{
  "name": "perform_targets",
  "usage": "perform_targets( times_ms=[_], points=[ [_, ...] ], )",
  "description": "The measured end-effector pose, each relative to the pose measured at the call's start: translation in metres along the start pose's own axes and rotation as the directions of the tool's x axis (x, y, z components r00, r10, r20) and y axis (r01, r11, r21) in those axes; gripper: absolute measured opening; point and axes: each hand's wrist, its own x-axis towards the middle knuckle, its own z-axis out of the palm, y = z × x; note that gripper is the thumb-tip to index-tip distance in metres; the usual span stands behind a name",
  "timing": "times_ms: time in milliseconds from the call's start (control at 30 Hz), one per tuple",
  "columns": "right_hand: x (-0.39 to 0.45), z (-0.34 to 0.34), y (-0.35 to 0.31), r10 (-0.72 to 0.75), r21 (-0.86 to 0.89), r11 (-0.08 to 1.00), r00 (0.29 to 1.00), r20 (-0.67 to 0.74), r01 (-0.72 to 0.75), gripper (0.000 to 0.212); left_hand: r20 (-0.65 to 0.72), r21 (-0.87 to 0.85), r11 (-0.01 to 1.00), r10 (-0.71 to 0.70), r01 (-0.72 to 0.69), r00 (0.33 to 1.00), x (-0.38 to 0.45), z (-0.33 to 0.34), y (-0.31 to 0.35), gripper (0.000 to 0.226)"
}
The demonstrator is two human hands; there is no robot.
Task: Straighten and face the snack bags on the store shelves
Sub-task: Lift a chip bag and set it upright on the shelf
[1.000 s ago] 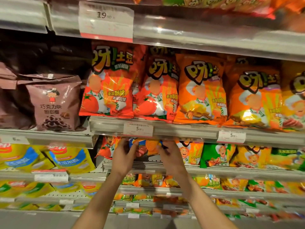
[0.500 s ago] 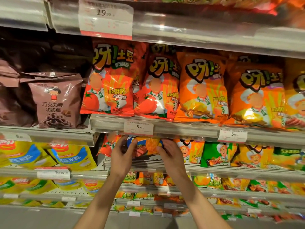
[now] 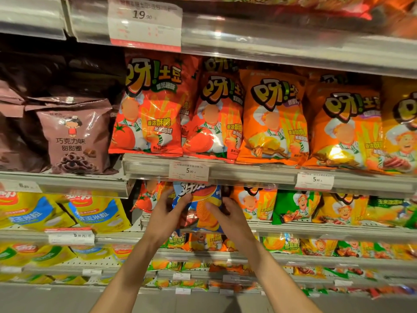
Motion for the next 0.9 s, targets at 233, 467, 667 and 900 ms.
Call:
perform_targets(
  times_ms=[233, 467, 667, 900],
  points=[
    [-0.018, -0.006, 0.0, 0.036, 0.068, 0.997, 0.995, 0.088, -0.042, 0.058, 0.122, 0.019, 1.0, -0.013, 0.011, 0.992, -0.024, -0.011, -0.013, 0.052],
    [-0.052, -0.026, 0.023, 0.139, 0.045, 0.989, 0.988, 0.071, -0.142, 0.042, 0.226, 0.018, 0.997, -0.079, 0.077, 0.971, -0.05, 0.006, -0.026, 0.055],
    [-0.088, -0.071, 0.027, 0.158, 0.029, 0.987, 0.987, -0.036, -0.157, 0.038, 0.269, -0.035, 0.998, -0.039, 0.05, 0.962, -0.077, 0.049, 0.003, 0.05],
    [-0.134, -0.151, 0.01, 0.05, 0.146, 0.989, 0.992, -0.118, -0.032, 0.056, 0.288, 0.008, 0.997, 0.069, -0.074, 0.955, -0.097, 0.12, 0.054, 0.05]
  ],
)
